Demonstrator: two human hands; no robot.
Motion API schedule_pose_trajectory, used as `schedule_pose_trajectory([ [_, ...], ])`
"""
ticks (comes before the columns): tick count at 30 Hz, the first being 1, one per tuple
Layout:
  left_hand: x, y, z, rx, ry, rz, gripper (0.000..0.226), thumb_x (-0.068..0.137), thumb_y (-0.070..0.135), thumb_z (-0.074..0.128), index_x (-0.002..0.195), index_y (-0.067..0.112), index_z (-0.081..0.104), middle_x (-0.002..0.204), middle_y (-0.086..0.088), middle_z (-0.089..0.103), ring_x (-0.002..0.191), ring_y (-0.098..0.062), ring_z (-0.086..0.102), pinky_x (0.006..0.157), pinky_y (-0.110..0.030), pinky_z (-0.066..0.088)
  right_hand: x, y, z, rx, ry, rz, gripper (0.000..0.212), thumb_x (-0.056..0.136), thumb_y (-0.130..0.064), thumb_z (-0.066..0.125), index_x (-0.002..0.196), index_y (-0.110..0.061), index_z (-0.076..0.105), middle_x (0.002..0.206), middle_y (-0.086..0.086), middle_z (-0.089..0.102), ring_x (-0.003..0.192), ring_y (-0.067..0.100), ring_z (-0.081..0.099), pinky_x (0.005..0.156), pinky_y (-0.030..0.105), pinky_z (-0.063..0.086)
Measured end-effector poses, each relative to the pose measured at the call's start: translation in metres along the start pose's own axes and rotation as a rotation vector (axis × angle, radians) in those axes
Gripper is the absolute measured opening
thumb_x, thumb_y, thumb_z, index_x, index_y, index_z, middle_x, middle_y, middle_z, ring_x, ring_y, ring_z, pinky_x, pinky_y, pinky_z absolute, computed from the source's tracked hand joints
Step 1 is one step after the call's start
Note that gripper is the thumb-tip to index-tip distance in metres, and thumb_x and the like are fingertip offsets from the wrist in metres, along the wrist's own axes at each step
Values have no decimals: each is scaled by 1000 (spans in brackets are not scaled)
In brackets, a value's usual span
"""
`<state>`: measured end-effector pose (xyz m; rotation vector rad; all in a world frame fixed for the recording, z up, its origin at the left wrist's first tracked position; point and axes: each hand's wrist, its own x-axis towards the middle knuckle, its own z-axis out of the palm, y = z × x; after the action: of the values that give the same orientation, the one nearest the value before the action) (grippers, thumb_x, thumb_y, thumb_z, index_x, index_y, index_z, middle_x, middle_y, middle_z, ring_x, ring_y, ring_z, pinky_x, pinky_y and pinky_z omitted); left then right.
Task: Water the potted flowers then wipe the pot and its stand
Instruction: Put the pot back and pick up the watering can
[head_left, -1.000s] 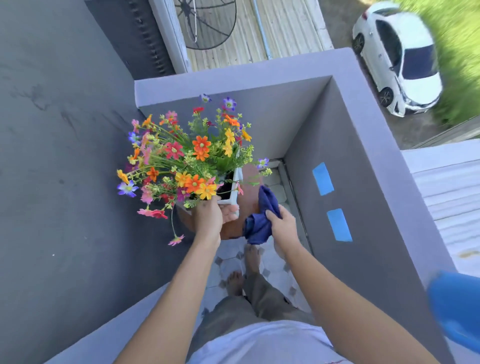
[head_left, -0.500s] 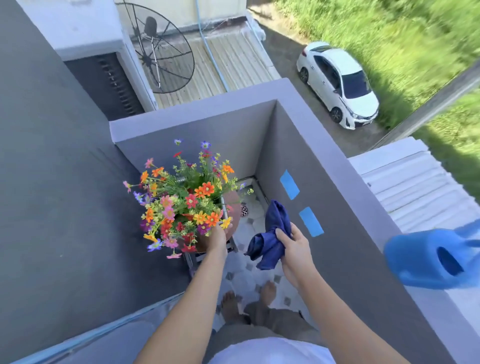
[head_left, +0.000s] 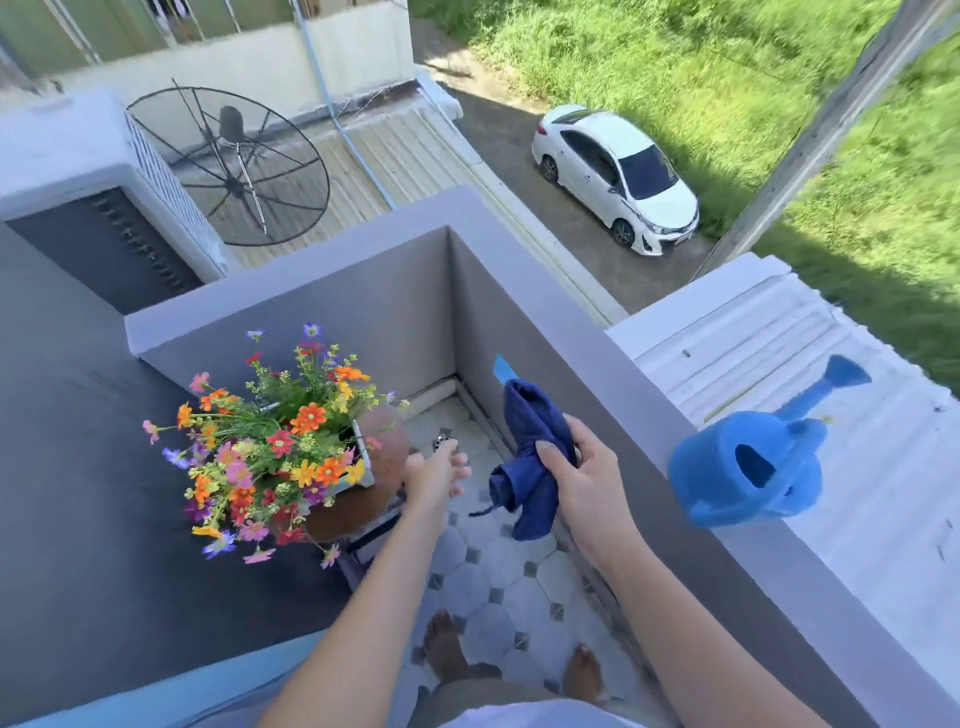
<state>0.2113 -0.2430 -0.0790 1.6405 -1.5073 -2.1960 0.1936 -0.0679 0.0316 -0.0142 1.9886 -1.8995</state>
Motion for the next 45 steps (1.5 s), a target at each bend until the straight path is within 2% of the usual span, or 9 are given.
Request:
schedule_pose_trajectory([
  [4,-76,37,87,63,-173,212,19,90,24,60,101,9,65,74,-4,68,46,-11,51,44,-25,38,-12,-31,-66,66,118,-71,30,98,-5,60,108,-31,70,102,-6,78,97,15,72,85,32,57],
  [11,-207,32,208,193,-451,478,12,94,26,61,89,16,64,58,6,62,44,-10,44,45,-21,35,-41,-76,-217,221,370,-184,17,95,-11,62,109,-15,69,99,8,72,92,19,68,80,38,53],
  [17,-257,-56,273,129,-614,21,14,95,22,60,98,8,61,55,-1,55,42,-12,35,37,-21,27,-67,-65,-306,280,574,-167,23,101,-6,58,97,-24,71,90,-7,74,88,13,69,85,38,53],
  [20,-259,-84,291,-89,-575,-182,16,97,23,60,106,10,58,62,-4,59,43,-11,39,38,-22,34,-78,-57,-324,284,587,-122,20,100,-7,59,98,-24,70,87,-9,73,85,13,68,85,42,52],
  [26,-251,-97,317,-312,-476,-168,39,101,33,53,134,11,54,97,-1,70,66,-16,51,63,-29,49,-85,-52,-329,288,537,-100,17,99,-5,60,102,-19,70,90,-3,74,86,15,70,79,37,55],
  [32,-257,-95,316,-312,-365,-152,24,104,33,47,95,13,58,84,-2,51,55,-12,39,58,-23,43,-85,-55,-334,271,464,-128,17,100,-4,58,105,-15,69,96,7,72,90,20,68,78,37,55],
  [35,-255,-97,311,-338,-355,-140,19,103,32,49,106,15,57,99,-2,56,53,-10,42,54,-21,45,-83,-56,-332,265,428,-128,20,100,-4,58,106,-18,71,99,8,73,91,21,69,79,37,55],
  [40,-256,-89,301,-376,-407,-147,33,103,33,49,131,16,57,129,-1,64,91,-17,62,69,-30,56,-75,-59,-320,265,383,-133,17,100,-5,58,107,-15,70,112,24,68,95,26,67,85,45,53],
  [45,-242,-85,284,-197,-296,-31,30,104,39,44,116,17,62,98,-2,63,76,-14,53,60,-27,42,-67,-63,-308,226,328,-156,20,99,-6,58,104,-20,72,113,23,69,96,29,68,86,48,55],
])
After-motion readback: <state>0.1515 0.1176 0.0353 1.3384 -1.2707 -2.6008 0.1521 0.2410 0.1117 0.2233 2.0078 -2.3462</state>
